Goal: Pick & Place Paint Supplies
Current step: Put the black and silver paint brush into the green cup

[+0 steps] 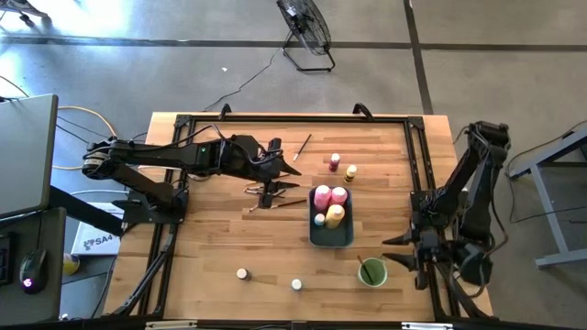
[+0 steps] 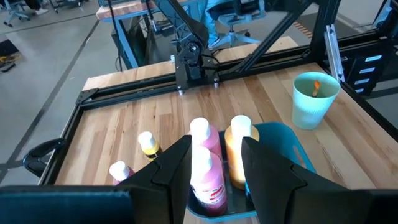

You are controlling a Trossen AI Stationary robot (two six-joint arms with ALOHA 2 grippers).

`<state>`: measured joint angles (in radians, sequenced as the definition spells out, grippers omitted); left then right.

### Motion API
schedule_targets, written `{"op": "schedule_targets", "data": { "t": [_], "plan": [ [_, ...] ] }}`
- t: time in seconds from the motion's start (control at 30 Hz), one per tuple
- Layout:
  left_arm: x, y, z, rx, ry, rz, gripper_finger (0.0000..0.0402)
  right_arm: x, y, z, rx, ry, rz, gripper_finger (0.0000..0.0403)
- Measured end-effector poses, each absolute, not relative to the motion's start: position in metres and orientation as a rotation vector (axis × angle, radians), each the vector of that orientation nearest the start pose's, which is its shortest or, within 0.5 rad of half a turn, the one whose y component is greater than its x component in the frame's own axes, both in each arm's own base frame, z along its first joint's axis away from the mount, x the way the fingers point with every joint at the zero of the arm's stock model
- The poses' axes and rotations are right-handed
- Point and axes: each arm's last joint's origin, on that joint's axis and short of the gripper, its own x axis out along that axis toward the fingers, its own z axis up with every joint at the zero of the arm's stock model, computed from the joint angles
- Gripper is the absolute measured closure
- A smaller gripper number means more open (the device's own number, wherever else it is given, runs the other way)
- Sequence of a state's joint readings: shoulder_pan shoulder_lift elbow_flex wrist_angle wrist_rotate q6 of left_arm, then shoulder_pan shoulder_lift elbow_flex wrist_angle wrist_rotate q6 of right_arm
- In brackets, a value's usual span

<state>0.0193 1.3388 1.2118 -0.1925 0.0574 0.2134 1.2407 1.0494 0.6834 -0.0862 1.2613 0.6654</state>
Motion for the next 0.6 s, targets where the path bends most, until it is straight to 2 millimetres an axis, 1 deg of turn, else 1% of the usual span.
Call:
{"op": "schedule_targets", "data": {
  "t": [0.13, 0.27, 0.6],
  "plan": [
    [0.303, 0.004, 0.358, 0.192, 0.315, -0.071, 0.0263, 0.091, 0.18, 0.281, 0.244, 0.102, -0.048, 0.0272],
    [0.304, 0.004, 0.357, 0.19, 0.322, -0.072, 0.0263, 0.089, 0.175, 0.289, 0.225, 0.083, -0.039, 0.0274],
    [0.302, 0.006, 0.354, 0.174, 0.36, -0.024, 0.0263, 0.089, 0.175, 0.294, 0.207, 0.057, -0.056, 0.0275]
  ]
}}
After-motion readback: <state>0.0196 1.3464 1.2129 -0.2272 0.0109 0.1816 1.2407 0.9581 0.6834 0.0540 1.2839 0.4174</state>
